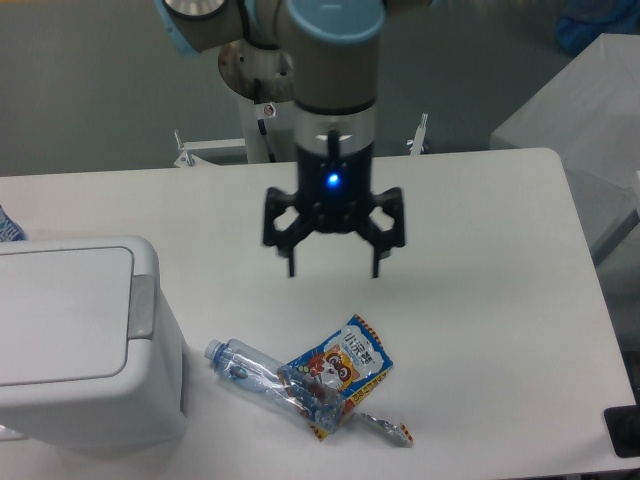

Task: Open the trash can
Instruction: 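Move the open gripper over to the white trash can's lid edge, then lower the gripper fingers onto the lid's front edge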

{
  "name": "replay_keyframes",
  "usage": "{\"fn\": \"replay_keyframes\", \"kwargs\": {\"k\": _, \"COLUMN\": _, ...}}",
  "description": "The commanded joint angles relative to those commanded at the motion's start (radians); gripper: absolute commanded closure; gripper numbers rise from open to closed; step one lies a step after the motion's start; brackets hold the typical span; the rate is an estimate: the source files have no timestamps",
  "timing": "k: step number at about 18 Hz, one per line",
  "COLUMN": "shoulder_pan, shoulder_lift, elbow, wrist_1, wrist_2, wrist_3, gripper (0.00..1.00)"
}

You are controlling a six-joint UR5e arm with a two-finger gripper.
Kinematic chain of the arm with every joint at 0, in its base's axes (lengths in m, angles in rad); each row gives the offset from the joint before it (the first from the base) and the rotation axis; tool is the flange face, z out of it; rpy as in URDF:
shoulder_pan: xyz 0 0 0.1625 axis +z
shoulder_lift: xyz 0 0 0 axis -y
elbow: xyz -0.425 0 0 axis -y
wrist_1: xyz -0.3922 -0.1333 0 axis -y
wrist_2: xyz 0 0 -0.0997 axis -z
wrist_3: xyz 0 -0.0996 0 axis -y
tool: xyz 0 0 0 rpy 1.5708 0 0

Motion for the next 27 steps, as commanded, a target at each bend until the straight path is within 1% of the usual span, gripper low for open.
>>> {"fn": "replay_keyframes", "kwargs": {"k": 5, "shoulder_pan": -0.063, "shoulder_lift": -0.003, "elbow": 0.003, "wrist_1": 0.015, "wrist_2": -0.003, "wrist_3": -0.026, "gripper": 0.00}}
{"fn": "replay_keyframes", "kwargs": {"k": 11, "shoulder_pan": -0.103, "shoulder_lift": -0.006, "elbow": 0.000, "wrist_1": 0.015, "wrist_2": -0.005, "wrist_3": -0.066, "gripper": 0.00}}
{"fn": "replay_keyframes", "kwargs": {"k": 15, "shoulder_pan": -0.109, "shoulder_lift": -0.005, "elbow": -0.014, "wrist_1": 0.014, "wrist_2": -0.006, "wrist_3": -0.106, "gripper": 0.00}}
{"fn": "replay_keyframes", "kwargs": {"k": 23, "shoulder_pan": -0.134, "shoulder_lift": -0.011, "elbow": -0.037, "wrist_1": 0.015, "wrist_2": -0.005, "wrist_3": -0.128, "gripper": 0.00}}
{"fn": "replay_keyframes", "kwargs": {"k": 27, "shoulder_pan": -0.135, "shoulder_lift": -0.014, "elbow": -0.034, "wrist_1": 0.015, "wrist_2": -0.005, "wrist_3": -0.154, "gripper": 0.00}}
